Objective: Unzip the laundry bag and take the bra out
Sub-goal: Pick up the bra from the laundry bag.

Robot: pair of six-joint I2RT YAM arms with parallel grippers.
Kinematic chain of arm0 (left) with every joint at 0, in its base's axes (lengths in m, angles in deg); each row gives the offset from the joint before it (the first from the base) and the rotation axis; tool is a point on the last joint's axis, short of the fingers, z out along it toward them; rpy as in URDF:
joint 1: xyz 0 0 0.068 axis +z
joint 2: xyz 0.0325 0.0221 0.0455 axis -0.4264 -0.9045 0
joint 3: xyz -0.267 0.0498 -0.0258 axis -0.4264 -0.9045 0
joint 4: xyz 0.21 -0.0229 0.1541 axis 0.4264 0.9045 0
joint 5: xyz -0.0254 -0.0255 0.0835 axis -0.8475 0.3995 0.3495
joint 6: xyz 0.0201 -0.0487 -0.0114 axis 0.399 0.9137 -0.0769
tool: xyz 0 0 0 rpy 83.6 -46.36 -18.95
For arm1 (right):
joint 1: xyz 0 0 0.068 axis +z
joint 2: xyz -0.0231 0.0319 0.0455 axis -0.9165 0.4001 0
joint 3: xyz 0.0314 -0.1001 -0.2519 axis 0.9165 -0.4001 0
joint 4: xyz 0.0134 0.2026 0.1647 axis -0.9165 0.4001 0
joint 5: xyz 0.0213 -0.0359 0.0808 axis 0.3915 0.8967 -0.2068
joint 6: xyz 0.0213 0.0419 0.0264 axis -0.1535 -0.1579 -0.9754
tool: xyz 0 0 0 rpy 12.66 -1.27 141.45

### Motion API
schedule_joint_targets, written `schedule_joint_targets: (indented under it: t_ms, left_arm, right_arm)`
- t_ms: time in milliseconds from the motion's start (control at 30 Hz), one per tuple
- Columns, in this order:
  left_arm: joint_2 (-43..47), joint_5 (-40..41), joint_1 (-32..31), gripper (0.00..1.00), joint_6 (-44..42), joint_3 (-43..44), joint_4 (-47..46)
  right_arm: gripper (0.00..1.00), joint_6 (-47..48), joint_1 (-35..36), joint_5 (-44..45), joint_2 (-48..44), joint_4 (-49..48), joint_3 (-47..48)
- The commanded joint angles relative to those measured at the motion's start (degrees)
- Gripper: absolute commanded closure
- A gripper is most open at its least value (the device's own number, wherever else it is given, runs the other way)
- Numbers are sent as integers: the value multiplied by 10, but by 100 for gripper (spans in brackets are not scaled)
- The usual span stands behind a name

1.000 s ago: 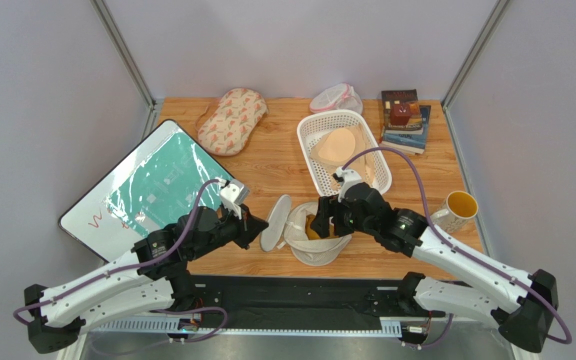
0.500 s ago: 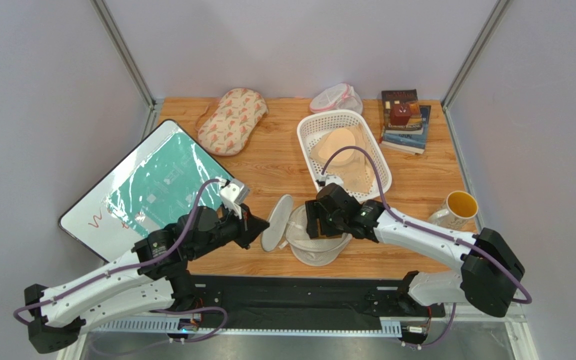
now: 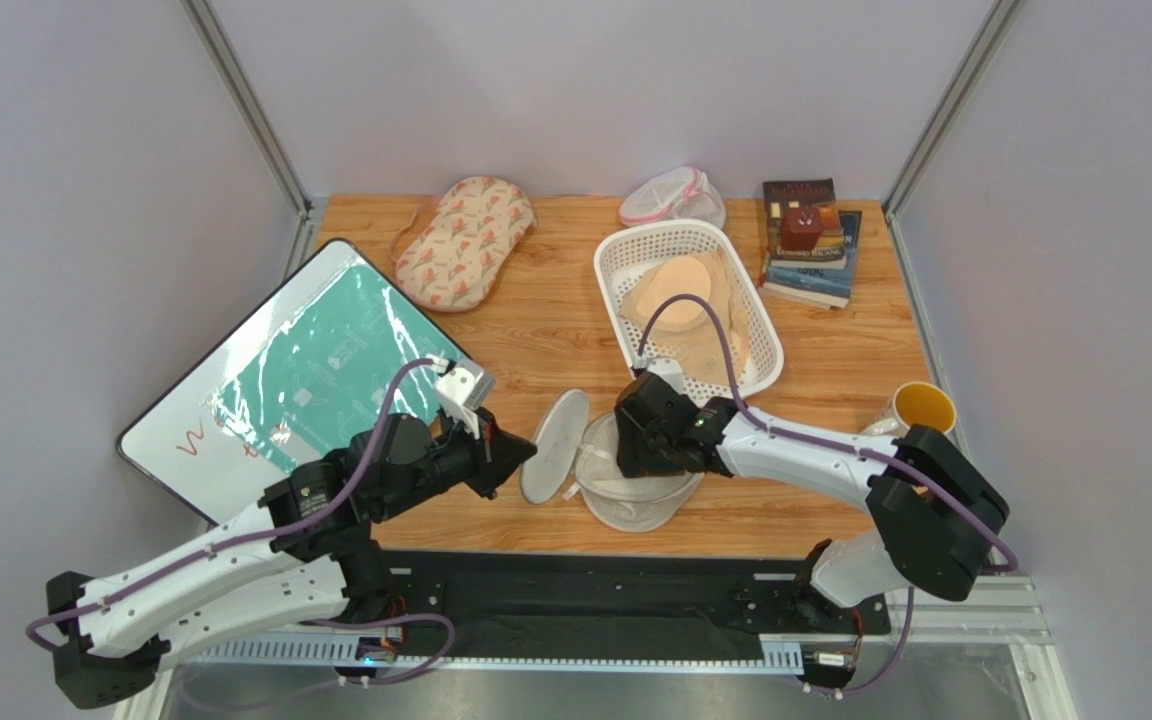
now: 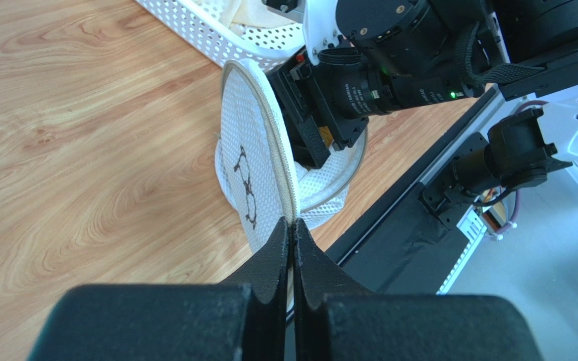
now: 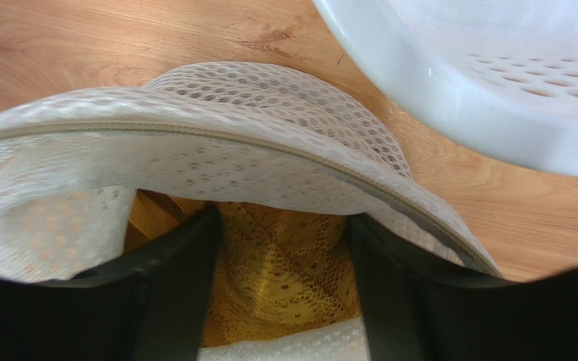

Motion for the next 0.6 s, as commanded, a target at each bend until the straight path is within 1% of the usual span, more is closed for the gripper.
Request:
schedule_joint_targets:
  t_ms: [0, 33, 67, 100, 133, 167, 300, 367, 467, 567]
  left_arm:
    - [4, 3, 2, 100, -1, 14, 0]
    - [2, 2, 2, 100, -1, 13, 0]
    - [0, 0, 2, 100, 0, 13, -1]
    - [-1, 0, 2, 100, 0, 13, -2]
    - [-5, 0, 2, 100, 1, 13, -3]
    - [-8, 0, 2, 100, 1, 13, -6]
    - [-18, -5, 2, 100, 1, 16, -15]
    - [-23, -7, 2, 100, 3, 17, -19]
    - [-27, -15, 2, 100, 6, 17, -23]
    - [-32, -22, 2, 100, 9, 16, -24]
  right_arm:
    - [55, -3, -2, 2, 15, -13, 18]
    - [65, 2, -2, -5, 12, -9, 23]
    - [82, 4, -2, -11, 7, -4, 28]
    - [89, 7, 1, -18, 2, 3, 32]
    - [93, 16, 8, -18, -11, 16, 46]
    - [95, 19, 14, -18, -19, 25, 56]
    - [96, 34, 55, 3, -53, 69, 105]
    - [96, 35, 63, 12, -74, 89, 126]
    - [100, 33, 70, 25, -100, 96, 139]
    - [100, 26, 72, 31, -130, 80, 131]
